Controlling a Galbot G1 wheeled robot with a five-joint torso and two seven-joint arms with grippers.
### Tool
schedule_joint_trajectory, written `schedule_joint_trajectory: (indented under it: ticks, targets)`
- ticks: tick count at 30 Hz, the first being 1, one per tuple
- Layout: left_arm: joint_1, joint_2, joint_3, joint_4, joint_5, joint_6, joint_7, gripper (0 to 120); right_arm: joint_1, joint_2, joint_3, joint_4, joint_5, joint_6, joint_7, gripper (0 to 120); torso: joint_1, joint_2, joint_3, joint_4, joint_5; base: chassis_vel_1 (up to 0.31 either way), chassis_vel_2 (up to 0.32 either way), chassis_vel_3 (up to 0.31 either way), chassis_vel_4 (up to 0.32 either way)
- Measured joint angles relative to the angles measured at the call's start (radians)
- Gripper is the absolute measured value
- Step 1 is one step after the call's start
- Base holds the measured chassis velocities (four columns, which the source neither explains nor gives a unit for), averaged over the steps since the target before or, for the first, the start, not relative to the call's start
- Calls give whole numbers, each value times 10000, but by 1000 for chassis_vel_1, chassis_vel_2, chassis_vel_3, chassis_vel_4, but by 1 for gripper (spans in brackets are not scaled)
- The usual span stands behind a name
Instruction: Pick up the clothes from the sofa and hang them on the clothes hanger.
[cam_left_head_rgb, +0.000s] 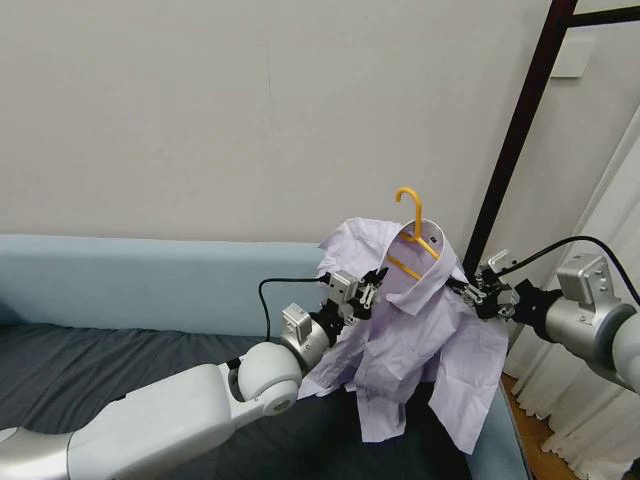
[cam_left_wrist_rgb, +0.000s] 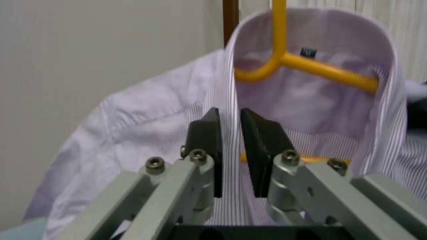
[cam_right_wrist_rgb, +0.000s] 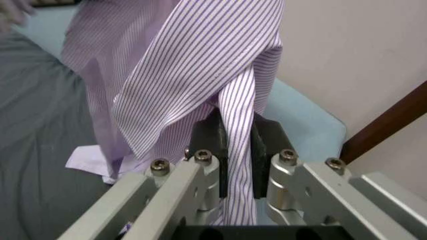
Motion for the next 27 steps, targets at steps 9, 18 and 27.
schedule_joint_trajectory:
  ticks: [9,18,27]
  targets:
    - [246,1063,-670,-1257,222,552,-210,48,82,73,54,-292,-18,91,-12,8,0,-1,0,1,1,0,0,0,0]
    - [3050,1856,-3649,-2504,351,1523,-1655,84,219,-648,565,138,807,202,799,8,0,0,-1,-3,-2,0,0,0,0]
    - [7040,2239,-5771,-3238,1718,1396,-1877,100,217,-885,1562,472,2201,-226,2483,8,-2,1,-2,-1,0,0,0,0,0]
